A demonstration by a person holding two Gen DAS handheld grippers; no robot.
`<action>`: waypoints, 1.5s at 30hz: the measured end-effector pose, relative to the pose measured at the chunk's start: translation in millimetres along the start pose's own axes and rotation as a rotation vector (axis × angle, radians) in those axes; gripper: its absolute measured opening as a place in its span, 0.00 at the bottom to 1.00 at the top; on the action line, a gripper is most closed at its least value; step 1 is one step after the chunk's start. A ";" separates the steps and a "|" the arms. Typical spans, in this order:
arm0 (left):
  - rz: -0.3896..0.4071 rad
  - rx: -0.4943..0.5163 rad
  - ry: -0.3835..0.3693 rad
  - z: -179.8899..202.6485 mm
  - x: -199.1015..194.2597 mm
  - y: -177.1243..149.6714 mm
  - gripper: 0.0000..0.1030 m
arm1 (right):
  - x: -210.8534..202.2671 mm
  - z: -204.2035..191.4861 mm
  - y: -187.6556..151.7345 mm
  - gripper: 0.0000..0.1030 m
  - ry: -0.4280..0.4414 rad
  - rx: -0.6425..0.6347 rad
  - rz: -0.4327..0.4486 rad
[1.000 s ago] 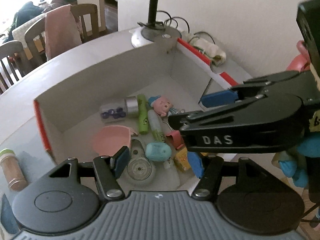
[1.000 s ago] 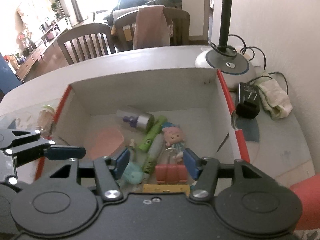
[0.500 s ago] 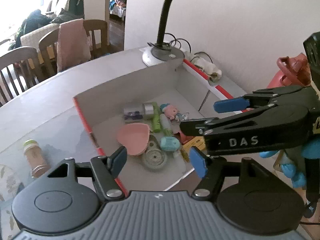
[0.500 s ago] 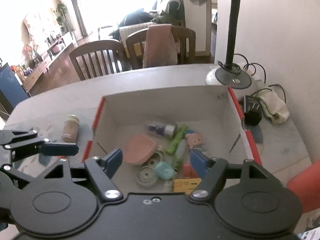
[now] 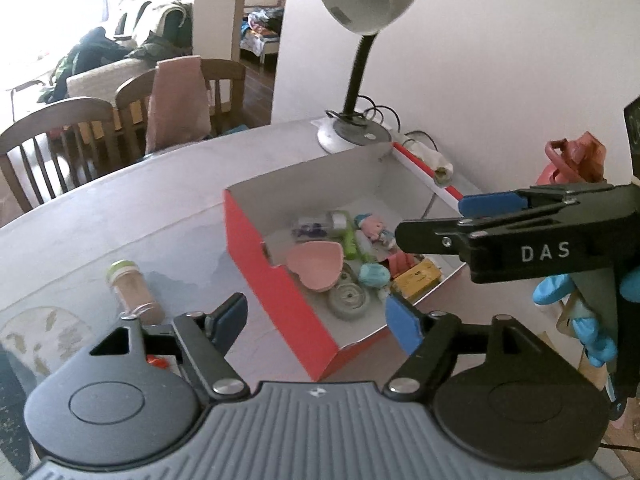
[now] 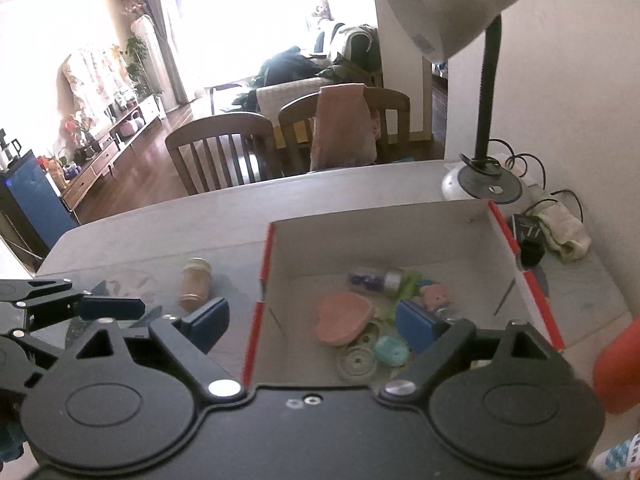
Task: Organize rigid objects
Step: 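Move both grippers back over the table toward the toothpick jar and dragon keychain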
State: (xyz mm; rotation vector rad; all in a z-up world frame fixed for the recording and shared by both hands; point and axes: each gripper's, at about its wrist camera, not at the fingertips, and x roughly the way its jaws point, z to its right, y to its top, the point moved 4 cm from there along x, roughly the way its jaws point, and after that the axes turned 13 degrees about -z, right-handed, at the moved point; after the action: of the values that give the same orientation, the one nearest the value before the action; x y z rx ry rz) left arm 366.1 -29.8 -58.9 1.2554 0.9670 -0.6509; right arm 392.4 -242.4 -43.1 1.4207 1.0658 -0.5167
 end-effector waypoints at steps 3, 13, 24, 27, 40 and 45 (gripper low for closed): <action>0.014 -0.013 0.013 -11.1 -8.7 -7.2 0.75 | -1.6 -13.6 0.1 0.93 0.008 -0.007 0.012; 0.033 -0.051 0.072 -54.4 -26.7 -36.5 0.81 | 11.3 -65.7 6.6 0.99 0.042 -0.048 0.014; 0.050 -0.144 0.097 -104.2 -29.5 -61.6 0.95 | 61.1 -125.1 27.7 0.99 0.070 -0.092 -0.067; 0.053 -0.185 0.102 -118.3 -24.7 -67.4 0.96 | 76.5 -136.8 32.8 0.99 0.069 -0.110 -0.094; 0.026 -0.327 0.183 -155.1 16.8 -84.8 0.99 | 143.7 -165.3 49.6 0.99 0.040 -0.170 -0.208; 0.021 -0.360 0.210 -164.0 33.9 -88.9 0.99 | 167.0 -169.2 53.8 0.97 0.034 -0.185 -0.247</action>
State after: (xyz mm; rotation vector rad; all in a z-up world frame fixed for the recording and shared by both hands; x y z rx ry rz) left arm 267.2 112.8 -135.1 1.0226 1.1836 -0.3124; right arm 469.5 -25.4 -122.9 1.1461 1.2917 -0.5561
